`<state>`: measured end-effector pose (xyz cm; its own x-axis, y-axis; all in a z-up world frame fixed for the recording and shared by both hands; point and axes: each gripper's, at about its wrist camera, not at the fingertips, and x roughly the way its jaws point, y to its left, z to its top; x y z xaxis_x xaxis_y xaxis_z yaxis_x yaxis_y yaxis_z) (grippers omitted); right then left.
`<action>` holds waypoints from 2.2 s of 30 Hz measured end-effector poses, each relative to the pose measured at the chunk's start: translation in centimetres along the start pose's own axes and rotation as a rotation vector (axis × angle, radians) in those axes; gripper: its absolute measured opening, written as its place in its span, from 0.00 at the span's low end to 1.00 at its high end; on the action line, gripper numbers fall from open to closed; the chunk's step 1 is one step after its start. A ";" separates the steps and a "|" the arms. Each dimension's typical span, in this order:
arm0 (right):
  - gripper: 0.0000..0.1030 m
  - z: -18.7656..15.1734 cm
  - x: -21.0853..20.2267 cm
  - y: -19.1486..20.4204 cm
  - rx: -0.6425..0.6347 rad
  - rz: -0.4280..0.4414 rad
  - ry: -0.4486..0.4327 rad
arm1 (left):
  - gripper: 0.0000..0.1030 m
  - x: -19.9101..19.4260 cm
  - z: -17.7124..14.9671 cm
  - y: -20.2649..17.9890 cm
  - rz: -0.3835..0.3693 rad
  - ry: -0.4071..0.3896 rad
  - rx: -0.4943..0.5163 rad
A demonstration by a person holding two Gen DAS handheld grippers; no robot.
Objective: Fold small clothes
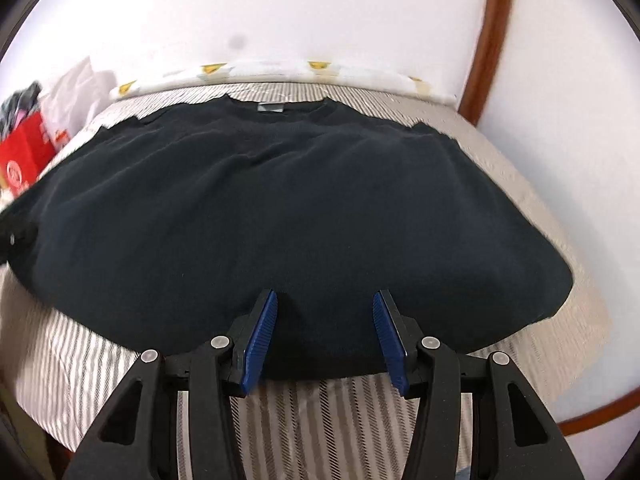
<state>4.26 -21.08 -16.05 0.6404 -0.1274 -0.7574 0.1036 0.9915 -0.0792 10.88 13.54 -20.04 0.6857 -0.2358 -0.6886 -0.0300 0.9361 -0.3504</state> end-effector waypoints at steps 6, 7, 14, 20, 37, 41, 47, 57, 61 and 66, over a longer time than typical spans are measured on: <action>0.48 -0.6 0.0 1.3 -0.065 -0.064 -0.033 | 0.49 0.0 0.0 0.0 -0.002 -0.001 -0.002; 0.48 -0.6 0.0 1.3 -0.065 -0.066 -0.035 | 0.49 0.0 0.0 0.1 -0.002 -0.001 -0.002; 0.48 -0.3 -0.3 0.7 -0.028 -0.034 -0.021 | 0.49 0.0 0.0 0.0 -0.001 -0.001 -0.001; 0.48 0.1 -0.7 1.2 -0.023 -0.014 -0.073 | 0.49 0.0 0.0 0.1 -0.002 -0.001 -0.002; 0.48 -1.2 -1.7 1.3 -0.151 -0.026 -0.081 | 0.20 -0.8 0.5 -1.5 0.080 0.005 0.010; 0.48 -1.0 -2.8 -0.6 -0.113 -0.029 -0.115 | 0.15 -1.9 1.6 -3.6 0.130 -0.030 0.072; 0.48 -0.8 -3.9 -5.1 -0.037 -0.063 -0.139 | 0.14 -4.6 4.0 -8.7 0.128 -0.125 0.168; 0.48 -0.5 -4.9 -13.8 0.152 -0.090 -0.144 | 0.13 -4.3 5.0 -20.8 -0.034 -0.135 0.393; 0.48 -0.7 -4.6 -14.9 0.135 -0.115 -0.128 | 0.13 -1.2 3.4 -24.0 -0.111 -0.048 0.445; 0.48 -1.3 -3.8 -15.5 0.130 -0.111 -0.094 | 0.13 2.2 0.6 -26.0 -0.185 0.073 0.500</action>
<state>-0.76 -35.98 -12.77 0.6873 -0.2441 -0.6841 0.2710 0.9600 -0.0703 13.54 -11.15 -12.06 0.5941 -0.4096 -0.6923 0.4485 0.8831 -0.1377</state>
